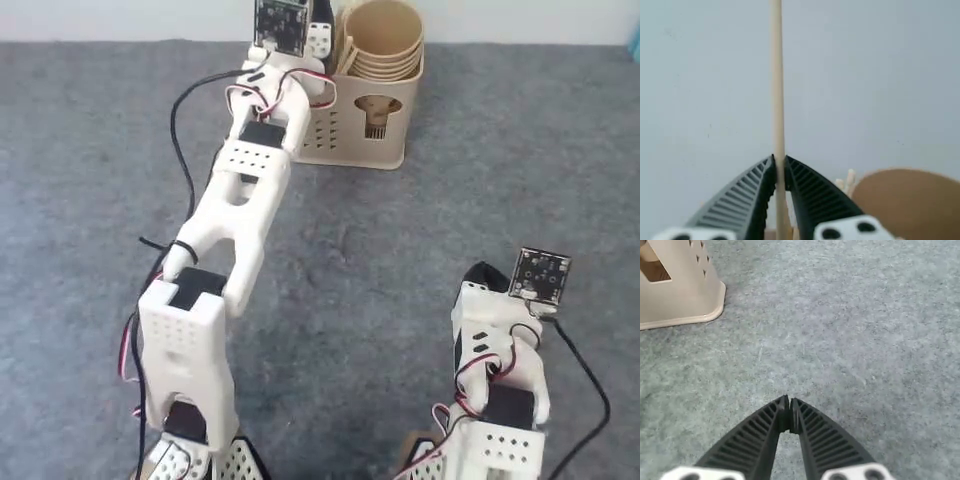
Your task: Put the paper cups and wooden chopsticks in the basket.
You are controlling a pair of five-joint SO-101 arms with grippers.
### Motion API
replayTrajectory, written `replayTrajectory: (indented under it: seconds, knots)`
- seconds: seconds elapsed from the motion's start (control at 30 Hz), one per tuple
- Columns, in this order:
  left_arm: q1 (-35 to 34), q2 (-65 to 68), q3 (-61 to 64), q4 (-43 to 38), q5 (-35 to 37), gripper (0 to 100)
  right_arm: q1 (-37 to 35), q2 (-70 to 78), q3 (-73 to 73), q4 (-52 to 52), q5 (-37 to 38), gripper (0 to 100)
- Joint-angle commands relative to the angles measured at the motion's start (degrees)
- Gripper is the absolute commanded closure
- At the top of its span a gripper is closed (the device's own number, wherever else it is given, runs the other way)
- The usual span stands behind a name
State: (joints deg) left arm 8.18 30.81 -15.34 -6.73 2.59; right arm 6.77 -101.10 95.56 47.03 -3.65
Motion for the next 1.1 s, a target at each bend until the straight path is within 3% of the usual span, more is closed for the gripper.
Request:
replayTrajectory:
  seconds: [0.0, 0.1, 0.27, 0.6, 1.07]
  knots:
    - [-0.9, -1.1, -3.6, -1.4, -1.0, 99, -0.3, -1.4, 1.0, -0.2, 1.0, 99.1]
    - [-1.8, -1.1, -3.3, -0.3, -1.0, 94, -0.3, -1.4, 1.0, -0.2, 1.1, 99.1]
    - [-2.0, -5.5, -2.5, 10.5, -0.7, 85, -0.3, -1.4, 1.0, -0.2, 1.1, 99.1]
    - [-1.8, -27.1, 6.5, 28.0, -1.0, 95, -0.1, -1.4, 1.0, -0.1, 1.1, 99.1]
    - [-1.9, -71.6, 45.2, 29.8, -1.0, 99, -0.5, -1.5, -0.6, 5.3, 1.1, 99.1]
